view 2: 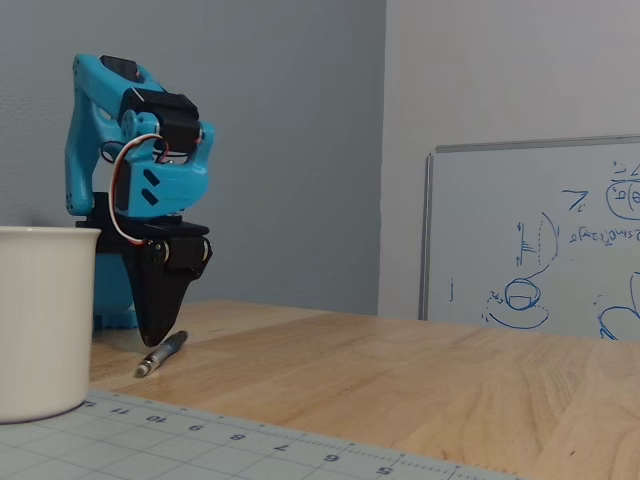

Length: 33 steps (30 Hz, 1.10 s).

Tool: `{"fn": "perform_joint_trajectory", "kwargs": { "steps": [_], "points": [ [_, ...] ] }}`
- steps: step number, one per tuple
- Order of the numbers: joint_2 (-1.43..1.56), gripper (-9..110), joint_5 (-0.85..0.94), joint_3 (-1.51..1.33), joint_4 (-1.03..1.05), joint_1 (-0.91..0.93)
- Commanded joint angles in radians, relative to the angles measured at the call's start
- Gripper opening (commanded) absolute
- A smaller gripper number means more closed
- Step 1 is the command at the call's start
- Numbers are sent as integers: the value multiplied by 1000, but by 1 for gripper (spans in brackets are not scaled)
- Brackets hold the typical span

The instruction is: Touch the pen.

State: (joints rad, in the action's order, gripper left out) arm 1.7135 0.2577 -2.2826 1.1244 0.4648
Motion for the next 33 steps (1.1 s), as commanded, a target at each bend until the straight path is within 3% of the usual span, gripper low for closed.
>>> {"fn": "perform_joint_trajectory", "kwargs": {
  "steps": [1, 33],
  "points": [
    [21, 1, 6, 74, -3, -11],
    [-31, 1, -8, 183, -2, -91]
  ]
}}
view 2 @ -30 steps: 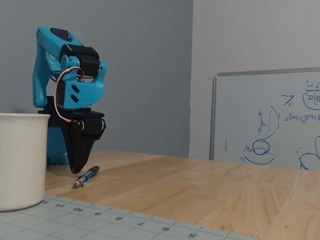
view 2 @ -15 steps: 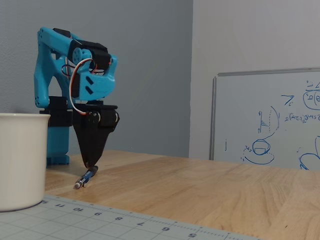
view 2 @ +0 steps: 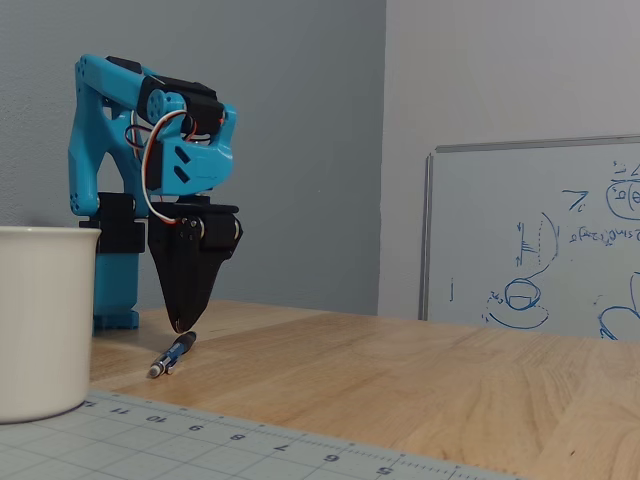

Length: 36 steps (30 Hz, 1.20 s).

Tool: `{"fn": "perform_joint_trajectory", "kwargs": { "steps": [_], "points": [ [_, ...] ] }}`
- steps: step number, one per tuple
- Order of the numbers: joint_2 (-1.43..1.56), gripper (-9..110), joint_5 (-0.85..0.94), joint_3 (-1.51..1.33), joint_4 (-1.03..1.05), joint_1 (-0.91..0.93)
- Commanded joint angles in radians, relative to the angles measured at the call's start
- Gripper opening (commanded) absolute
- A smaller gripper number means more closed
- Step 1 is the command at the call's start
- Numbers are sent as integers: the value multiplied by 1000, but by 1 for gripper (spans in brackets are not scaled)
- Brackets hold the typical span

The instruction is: Touch the pen.

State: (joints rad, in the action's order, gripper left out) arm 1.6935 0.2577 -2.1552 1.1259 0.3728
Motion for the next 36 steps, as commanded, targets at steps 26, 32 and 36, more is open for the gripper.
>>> {"fn": "perform_joint_trajectory", "kwargs": {
  "steps": [26, 32, 36],
  "points": [
    [-92, 1, 6, 75, -3, -11],
    [-92, 1, 6, 75, -3, -11],
    [-92, 1, 6, 75, -3, -11]
  ]
}}
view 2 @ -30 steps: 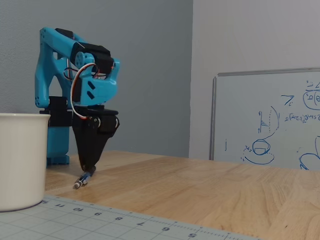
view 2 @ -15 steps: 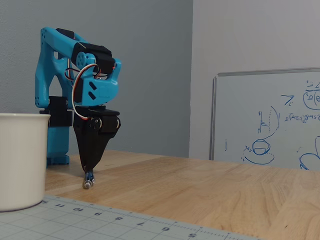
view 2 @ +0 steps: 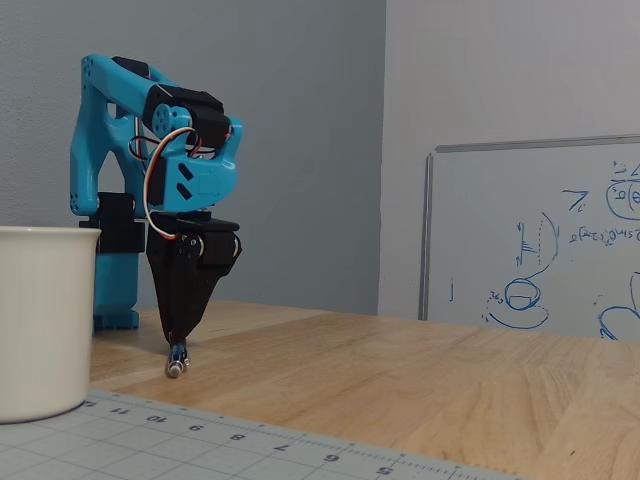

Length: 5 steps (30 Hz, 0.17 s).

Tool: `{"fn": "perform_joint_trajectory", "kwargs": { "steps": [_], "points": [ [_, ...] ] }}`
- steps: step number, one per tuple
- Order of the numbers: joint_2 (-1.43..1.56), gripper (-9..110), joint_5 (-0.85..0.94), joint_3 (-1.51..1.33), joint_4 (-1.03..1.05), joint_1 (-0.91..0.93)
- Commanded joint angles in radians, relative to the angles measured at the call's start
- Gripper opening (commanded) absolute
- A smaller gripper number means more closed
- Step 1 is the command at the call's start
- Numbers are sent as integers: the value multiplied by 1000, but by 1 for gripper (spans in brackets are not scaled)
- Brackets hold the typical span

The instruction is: Touch the pen.

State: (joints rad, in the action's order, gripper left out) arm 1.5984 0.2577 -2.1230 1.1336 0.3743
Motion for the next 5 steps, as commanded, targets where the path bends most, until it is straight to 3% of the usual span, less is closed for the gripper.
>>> {"fn": "perform_joint_trajectory", "kwargs": {
  "steps": [1, 5],
  "points": [
    [3, 1, 6, 43, -11, -12],
    [3, 1, 6, 43, -11, -12]
  ]
}}
